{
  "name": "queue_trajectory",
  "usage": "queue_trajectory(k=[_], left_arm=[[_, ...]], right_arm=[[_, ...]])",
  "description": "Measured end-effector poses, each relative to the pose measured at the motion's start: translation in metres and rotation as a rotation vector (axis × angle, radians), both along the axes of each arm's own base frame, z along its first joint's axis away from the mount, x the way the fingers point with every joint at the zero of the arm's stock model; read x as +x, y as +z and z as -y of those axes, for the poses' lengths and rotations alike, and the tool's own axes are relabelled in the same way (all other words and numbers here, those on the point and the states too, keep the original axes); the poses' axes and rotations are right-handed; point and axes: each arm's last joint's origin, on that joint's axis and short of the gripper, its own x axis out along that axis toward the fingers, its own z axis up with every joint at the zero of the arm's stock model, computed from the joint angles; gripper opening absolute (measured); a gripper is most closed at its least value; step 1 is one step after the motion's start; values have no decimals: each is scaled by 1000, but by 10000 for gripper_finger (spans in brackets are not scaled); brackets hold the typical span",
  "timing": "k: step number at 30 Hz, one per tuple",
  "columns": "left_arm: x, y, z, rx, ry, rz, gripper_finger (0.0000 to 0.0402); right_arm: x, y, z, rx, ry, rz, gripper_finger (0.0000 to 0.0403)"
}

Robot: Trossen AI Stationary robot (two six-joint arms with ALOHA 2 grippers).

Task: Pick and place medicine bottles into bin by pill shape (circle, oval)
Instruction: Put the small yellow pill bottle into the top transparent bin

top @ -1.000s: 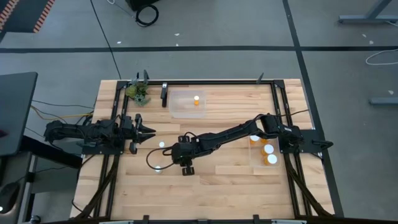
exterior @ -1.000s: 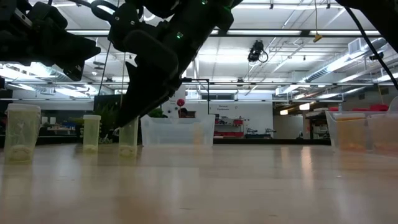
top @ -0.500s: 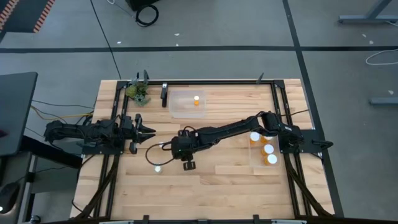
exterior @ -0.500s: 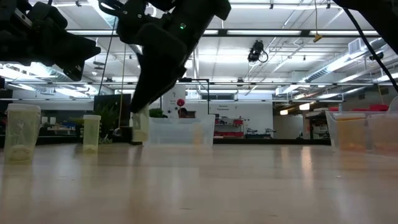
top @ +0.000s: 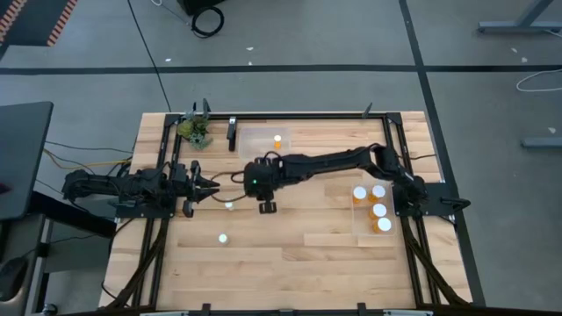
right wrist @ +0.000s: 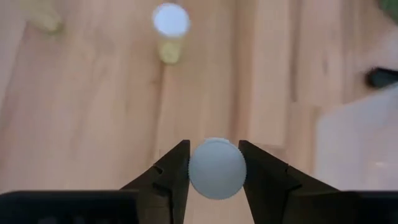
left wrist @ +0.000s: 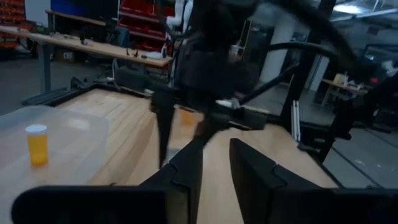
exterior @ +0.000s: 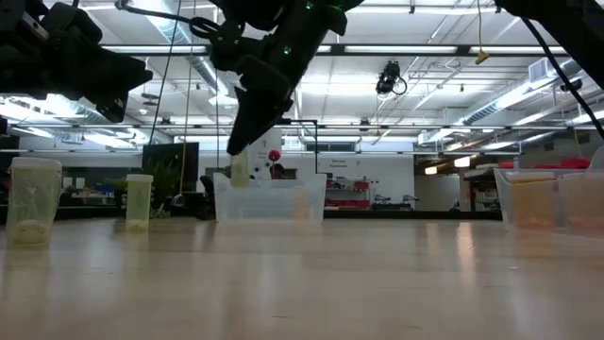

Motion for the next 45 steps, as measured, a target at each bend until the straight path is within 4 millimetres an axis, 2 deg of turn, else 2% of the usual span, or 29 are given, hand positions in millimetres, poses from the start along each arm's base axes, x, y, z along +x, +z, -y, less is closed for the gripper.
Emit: queue_trajectory(k=[11,22,31,37,45], left_arm=[[1,-1,0,1,0,-17,83],[1,-1,0,2,0,-18,89],[1,-2,0,2,0,-18,80],[1,-2,0,1,0,-19,87],[1,-2,0,2,0,-19,83]], right_arm=[[-13,29,51,-24,-76,41,138],[-21,29,95,-34,-149,24,138],[-31,26,130,27,-320,19,138],[-38,24,141,77,-424,-12,138],[-41,22,139,101,-473,-35,138]])
